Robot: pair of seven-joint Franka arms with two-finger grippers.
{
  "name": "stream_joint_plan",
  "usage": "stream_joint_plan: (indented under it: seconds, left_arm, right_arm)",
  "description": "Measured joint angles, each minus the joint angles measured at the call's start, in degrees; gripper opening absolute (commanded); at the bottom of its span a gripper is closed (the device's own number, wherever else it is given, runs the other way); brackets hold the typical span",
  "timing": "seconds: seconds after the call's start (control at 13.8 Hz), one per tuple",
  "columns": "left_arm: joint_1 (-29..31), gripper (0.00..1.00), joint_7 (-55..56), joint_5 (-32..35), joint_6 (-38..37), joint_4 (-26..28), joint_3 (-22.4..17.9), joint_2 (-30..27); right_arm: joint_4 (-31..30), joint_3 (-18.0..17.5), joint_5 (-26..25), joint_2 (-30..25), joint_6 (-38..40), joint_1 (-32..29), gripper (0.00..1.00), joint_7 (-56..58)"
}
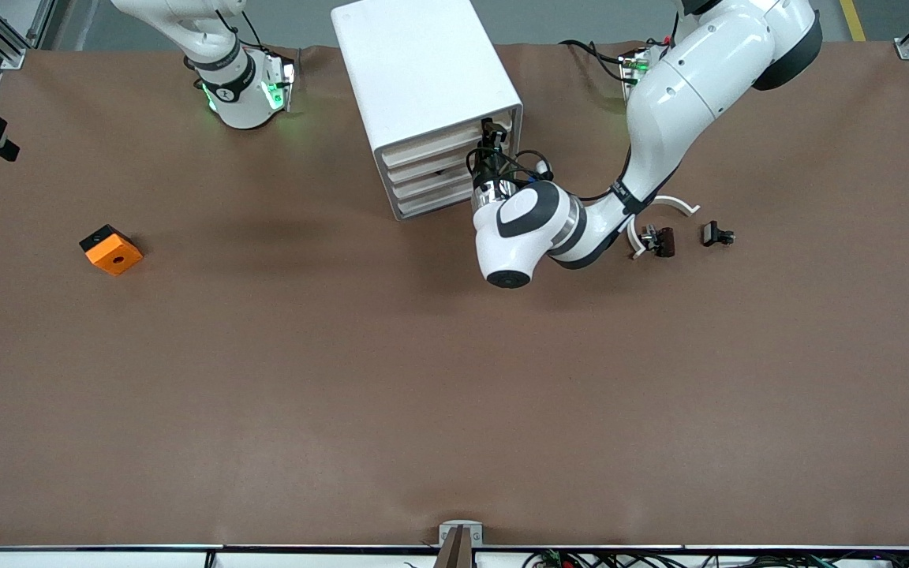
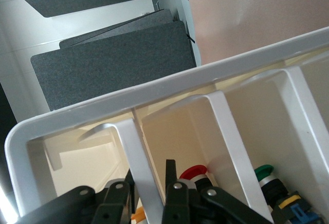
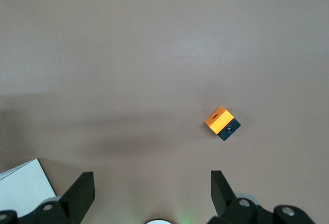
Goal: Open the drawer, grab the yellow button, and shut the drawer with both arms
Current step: 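Pull the drawer out of the cabinet with the left gripper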
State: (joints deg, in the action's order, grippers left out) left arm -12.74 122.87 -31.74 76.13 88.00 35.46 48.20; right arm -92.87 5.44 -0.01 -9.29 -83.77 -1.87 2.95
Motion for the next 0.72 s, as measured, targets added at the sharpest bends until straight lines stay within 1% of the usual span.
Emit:
stream_joint_plan:
  seconds: [0.36,0.72]
  left_arm:
    - [-0.04,0.21,0.71,-0.03,-0.04,0.02,-0.18,0.00]
    - [-0.07,0.21,1.06,-0.98,-0.32,-0.06,-1.38,0.00]
  right_arm:
    - [0.00,0.00,0.00,0.00,-0.36,0.00,1.00,0.00]
    - [0.08,0.00,0.00,0.00,-0.41,0.00,1.00,0.00]
